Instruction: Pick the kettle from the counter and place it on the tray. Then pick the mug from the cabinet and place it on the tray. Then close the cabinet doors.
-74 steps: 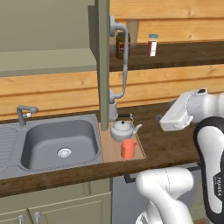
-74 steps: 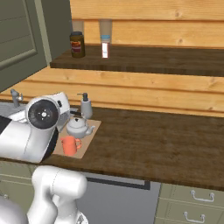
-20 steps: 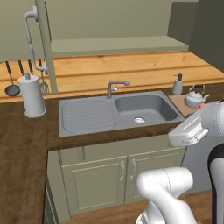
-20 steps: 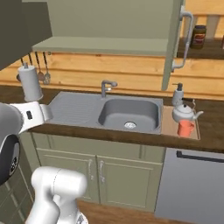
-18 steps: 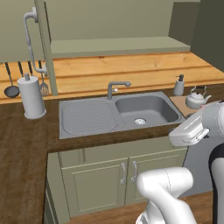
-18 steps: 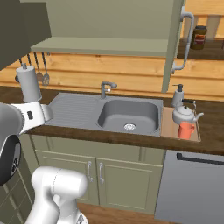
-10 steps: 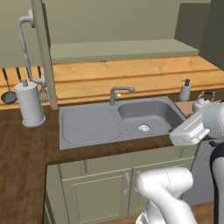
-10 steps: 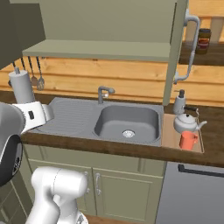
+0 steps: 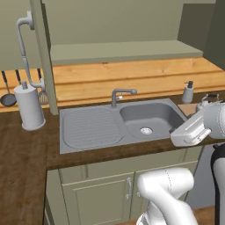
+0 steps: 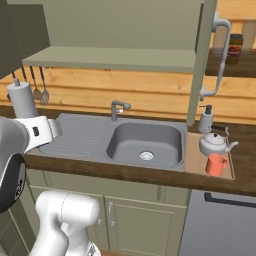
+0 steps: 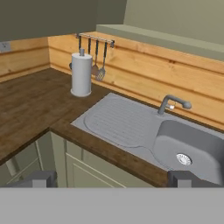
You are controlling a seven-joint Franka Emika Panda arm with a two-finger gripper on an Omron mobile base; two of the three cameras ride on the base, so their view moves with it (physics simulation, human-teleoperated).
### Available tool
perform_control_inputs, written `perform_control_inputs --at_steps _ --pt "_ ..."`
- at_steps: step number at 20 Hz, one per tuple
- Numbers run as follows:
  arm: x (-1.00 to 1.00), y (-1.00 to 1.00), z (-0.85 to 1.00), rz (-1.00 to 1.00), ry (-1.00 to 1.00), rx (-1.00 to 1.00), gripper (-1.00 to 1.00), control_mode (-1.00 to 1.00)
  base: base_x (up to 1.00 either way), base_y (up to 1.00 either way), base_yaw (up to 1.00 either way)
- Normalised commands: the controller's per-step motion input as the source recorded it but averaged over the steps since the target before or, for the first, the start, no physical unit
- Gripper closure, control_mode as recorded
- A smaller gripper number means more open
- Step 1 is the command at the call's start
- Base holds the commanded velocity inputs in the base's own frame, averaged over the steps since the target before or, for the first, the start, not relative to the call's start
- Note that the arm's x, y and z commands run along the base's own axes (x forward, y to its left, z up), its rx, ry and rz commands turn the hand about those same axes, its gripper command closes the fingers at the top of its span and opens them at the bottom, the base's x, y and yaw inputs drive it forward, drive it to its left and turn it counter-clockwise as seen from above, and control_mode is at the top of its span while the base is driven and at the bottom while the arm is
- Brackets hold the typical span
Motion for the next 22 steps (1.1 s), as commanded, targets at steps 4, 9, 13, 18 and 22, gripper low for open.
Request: perform_control_inputs --at_steps 4,9,13,18,22 --pt "0.00 0.00 0.00 0.00 0.00 0.00 -1.00 1.00 0.21 0.02 0.01" --pt "0.00 0.00 0.00 0.00 0.00 0.00 -1.00 1.00 0.19 0.00 0.02" --pt "0.00 0.00 0.00 0.00 0.00 0.00 -1.00 1.00 0.21 0.00 0.03" --pt "0.02 0.00 -0.02 0.01 0.00 0.00 -1.00 -1.00 0.11 0.00 0.02" --pt "-0.32 -0.14 0.00 0.00 -0.14 0.02 -1.00 -1.00 0.00 0.00 0.00"
